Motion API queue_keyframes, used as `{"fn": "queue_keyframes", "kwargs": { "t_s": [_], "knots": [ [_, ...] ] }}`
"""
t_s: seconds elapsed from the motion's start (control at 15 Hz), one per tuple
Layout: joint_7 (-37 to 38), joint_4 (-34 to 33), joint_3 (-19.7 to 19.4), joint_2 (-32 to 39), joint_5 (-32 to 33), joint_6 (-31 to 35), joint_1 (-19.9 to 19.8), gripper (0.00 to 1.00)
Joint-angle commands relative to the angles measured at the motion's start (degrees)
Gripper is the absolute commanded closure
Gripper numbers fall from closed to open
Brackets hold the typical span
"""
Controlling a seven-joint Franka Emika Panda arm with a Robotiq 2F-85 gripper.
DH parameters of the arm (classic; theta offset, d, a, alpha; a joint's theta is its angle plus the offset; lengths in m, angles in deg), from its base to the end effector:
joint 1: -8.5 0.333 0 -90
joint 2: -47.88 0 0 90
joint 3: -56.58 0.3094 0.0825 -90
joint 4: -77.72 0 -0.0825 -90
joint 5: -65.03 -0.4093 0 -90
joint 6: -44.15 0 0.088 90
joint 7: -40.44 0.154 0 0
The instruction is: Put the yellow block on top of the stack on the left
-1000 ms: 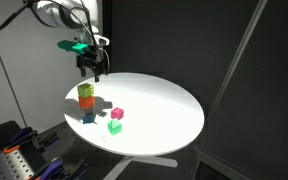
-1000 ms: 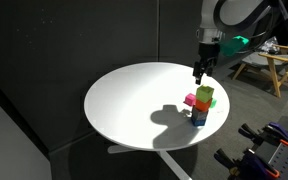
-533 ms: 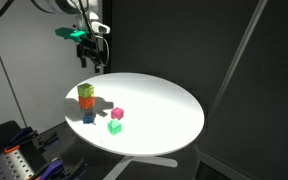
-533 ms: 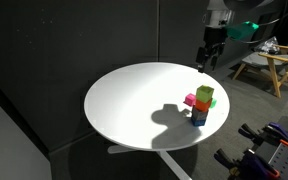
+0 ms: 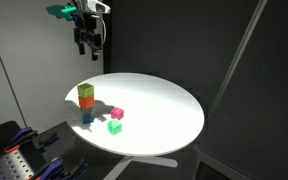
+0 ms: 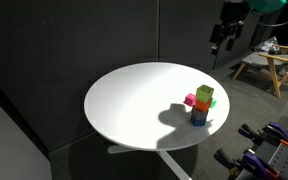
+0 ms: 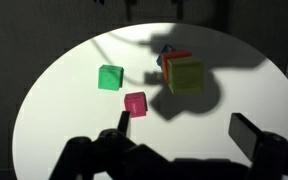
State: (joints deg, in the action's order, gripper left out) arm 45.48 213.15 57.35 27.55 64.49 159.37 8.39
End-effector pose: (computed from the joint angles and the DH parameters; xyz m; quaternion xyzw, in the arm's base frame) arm 0.4638 0.0062 0.3990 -0.9992 0.0406 -0.0009 0.0020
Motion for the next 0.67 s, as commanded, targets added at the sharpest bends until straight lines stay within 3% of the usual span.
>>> {"fn": "queue_keyframes", "kwargs": {
  "t_s": [0.0, 0.33, 0.6],
  "knots": [
    [1.08, -1.45, -0.51, -3.67, 0.94, -6.24, -1.47, 0.0],
    [-0.54, -2.84, -1.44, -6.59, 1.32, -13.62, -2.49, 0.0],
    [-3.54, -2.95, -2.68, -8.78, 0.63, -14.8, -2.15, 0.0]
  ]
}}
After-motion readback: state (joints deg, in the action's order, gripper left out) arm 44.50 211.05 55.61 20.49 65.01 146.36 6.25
